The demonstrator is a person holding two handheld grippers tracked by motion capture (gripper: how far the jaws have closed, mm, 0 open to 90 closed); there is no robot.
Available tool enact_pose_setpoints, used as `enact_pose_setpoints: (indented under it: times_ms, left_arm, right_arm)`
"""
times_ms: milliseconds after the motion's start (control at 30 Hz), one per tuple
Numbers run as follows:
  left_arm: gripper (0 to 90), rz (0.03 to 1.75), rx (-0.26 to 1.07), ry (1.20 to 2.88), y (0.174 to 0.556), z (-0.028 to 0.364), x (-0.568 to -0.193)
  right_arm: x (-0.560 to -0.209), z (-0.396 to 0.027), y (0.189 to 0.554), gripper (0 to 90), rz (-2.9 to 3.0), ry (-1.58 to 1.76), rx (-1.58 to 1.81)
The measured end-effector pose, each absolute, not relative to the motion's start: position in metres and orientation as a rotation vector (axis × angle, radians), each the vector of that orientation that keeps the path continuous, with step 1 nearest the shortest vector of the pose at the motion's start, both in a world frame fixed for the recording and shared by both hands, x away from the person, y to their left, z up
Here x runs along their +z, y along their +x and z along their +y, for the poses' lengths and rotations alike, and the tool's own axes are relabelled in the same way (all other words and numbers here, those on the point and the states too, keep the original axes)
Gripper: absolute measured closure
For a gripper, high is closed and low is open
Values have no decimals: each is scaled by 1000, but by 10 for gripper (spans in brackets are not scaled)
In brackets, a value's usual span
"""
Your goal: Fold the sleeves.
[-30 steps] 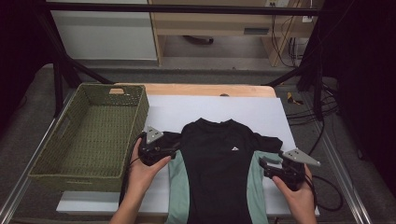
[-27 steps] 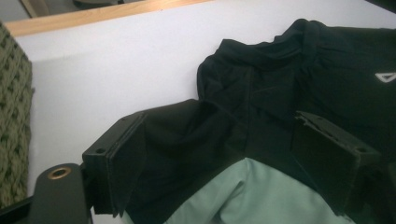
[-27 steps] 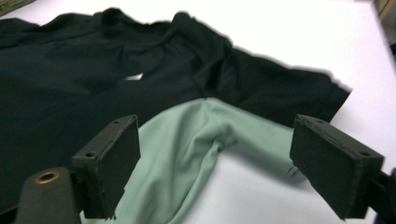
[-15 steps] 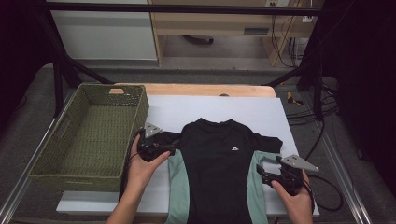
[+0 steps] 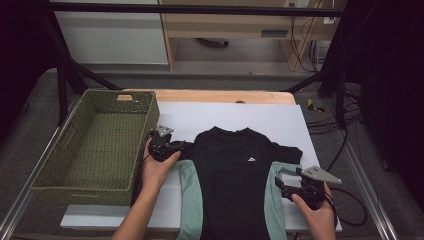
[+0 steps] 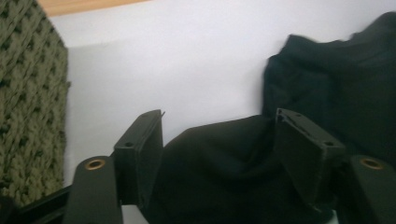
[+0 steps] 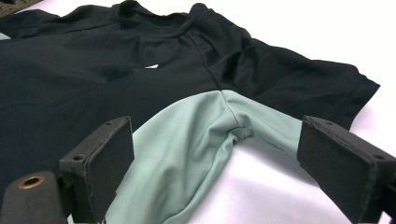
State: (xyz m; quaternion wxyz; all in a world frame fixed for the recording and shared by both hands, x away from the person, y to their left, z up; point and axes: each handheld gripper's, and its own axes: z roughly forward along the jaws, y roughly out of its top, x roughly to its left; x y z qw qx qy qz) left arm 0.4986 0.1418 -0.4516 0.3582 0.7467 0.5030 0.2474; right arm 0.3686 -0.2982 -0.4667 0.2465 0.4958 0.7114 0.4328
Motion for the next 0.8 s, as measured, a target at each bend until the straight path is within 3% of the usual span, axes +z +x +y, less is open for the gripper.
enact_pose_setpoints:
  times_ms: [333,667,733,800]
  left_arm:
    - [398,1395,644,1979,504,146,-475]
    - [275,1408,645,1949,502,143,-482]
    - [292,1404,644,1941,500,143,-483]
    - [379,1404,649,1930,497,144,-482]
  right_arm:
    - [-469,-296,369,116,1977,1340,1182]
    - [-471,-293,370,115,2004,1329,1174]
    - [-471,-293,370,116,2005,1334,1176]
    - [-471,-293,370,116,2007,1332,1173]
